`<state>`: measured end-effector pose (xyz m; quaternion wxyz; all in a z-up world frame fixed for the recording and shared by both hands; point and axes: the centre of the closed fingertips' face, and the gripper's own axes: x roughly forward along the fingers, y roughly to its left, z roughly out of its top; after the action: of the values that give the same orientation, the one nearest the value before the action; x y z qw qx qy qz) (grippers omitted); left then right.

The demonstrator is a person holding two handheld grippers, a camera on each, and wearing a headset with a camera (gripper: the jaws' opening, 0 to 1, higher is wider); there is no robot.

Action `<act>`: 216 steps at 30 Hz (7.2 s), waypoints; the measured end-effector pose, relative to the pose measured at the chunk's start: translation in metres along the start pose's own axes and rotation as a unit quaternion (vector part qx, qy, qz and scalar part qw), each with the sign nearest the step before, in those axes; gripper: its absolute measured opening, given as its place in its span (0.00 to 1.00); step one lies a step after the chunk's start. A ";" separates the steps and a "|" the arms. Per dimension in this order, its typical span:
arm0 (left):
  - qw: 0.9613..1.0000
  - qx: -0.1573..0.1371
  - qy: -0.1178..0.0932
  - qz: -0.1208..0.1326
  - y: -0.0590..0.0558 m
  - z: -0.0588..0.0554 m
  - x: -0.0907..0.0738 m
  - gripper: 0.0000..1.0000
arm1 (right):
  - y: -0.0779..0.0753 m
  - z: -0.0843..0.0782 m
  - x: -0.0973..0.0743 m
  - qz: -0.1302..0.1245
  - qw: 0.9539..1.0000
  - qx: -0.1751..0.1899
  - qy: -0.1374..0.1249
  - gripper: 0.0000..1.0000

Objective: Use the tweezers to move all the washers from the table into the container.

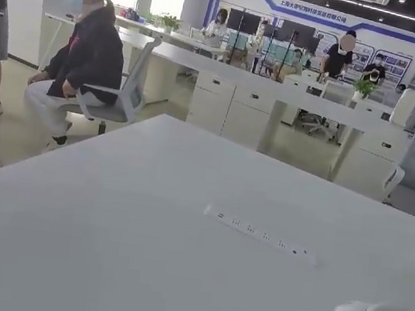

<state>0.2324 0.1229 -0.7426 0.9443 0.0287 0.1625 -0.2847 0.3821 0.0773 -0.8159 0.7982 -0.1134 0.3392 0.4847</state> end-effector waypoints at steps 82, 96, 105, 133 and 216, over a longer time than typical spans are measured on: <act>1.000 0.014 0.018 -0.008 -0.003 -0.006 0.001 0.84 | 0.112 -0.053 -0.029 0.076 0.996 -0.040 -0.010 0.05; 1.000 0.014 0.017 -0.008 -0.004 -0.006 0.001 0.84 | 0.098 -0.047 -0.028 0.064 0.997 0.017 -0.050 0.05; 1.000 0.015 0.018 -0.009 -0.004 -0.006 0.001 0.84 | 0.105 -0.050 -0.032 0.072 0.995 0.039 -0.058 0.05; 1.000 0.019 0.021 -0.012 -0.005 -0.007 0.001 0.84 | 0.147 -0.063 -0.037 0.087 0.986 -0.124 -0.073 0.06; 1.000 -0.007 -0.002 0.006 0.004 0.002 -0.005 0.71 | 0.025 0.038 -0.010 0.033 0.997 -0.019 -0.062 0.04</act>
<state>0.2315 0.1287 -0.7394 0.9465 0.0223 0.1621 -0.2780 0.3745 0.1024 -0.7774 0.7991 -0.0870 0.2836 0.5230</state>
